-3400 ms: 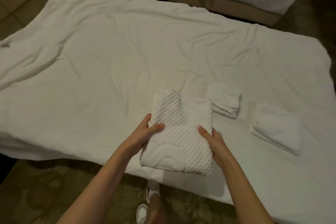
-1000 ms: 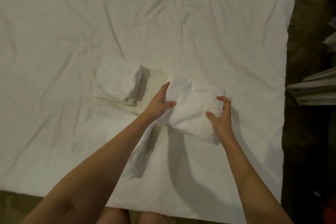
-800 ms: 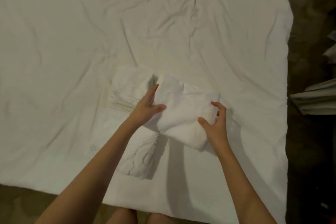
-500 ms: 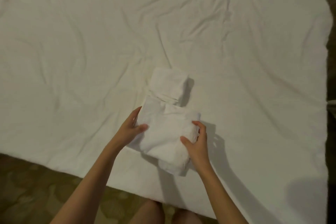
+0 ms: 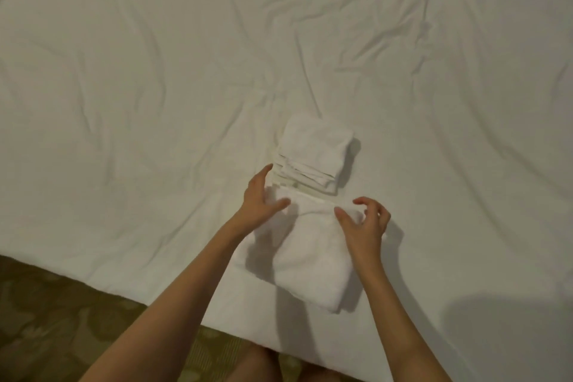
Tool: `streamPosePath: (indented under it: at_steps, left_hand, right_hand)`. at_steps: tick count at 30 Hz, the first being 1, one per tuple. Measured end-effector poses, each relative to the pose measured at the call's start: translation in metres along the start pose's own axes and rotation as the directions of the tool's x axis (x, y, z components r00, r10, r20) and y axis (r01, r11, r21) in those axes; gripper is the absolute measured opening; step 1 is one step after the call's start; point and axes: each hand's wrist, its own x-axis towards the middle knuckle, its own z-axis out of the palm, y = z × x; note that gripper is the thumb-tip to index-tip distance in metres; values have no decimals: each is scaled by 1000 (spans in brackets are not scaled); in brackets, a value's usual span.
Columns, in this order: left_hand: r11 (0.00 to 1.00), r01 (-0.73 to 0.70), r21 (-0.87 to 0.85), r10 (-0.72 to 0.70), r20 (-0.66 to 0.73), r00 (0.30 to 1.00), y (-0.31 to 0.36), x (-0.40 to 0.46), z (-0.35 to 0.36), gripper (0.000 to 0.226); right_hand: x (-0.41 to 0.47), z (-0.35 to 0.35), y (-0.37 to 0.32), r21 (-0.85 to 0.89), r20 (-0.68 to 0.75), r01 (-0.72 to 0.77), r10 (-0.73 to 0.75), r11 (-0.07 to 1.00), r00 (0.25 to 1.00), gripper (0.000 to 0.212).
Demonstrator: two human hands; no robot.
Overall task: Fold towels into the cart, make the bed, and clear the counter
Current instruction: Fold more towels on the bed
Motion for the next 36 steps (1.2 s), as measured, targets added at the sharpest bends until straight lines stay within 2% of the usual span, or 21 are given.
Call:
streamPosePath:
  at_steps: [3,6,12,18,24,29,36]
  left_hand:
    - [996,12,-92,-15,-29,999,17,27,-5,58]
    - [991,10,-134,-16,-46,999,23,60,-7,51]
    - [971,106,-215,-121,-58,991,16,123,-3,55]
    - [977,69,-202,-58,58,997,14,140,2,56]
    - [960,66,-271,-30,138,990,15,141,6,60]
    - [956,4,-294,15,61,998,19,138,6,57]
    - [937,-159,-310,159,-27,987,53,109,-11,54]
  right_hand:
    - [35,11,-14,9,84,-9,8,1000,996,33]
    - [72,24,-14,-26,152,-49,52,998,987,44]
    - [126,45,-11,126,207,-219,190,967,960,53]
    - [149,55,-3,161,232,-228,188,960,954,56]
    - [156,58,-3,187,230,-266,221,946,948,62]
    - [156,55,-9,205,230,-246,197,947,953,60]
    - [131,33,-45,278,133,-101,66,955,989,50]
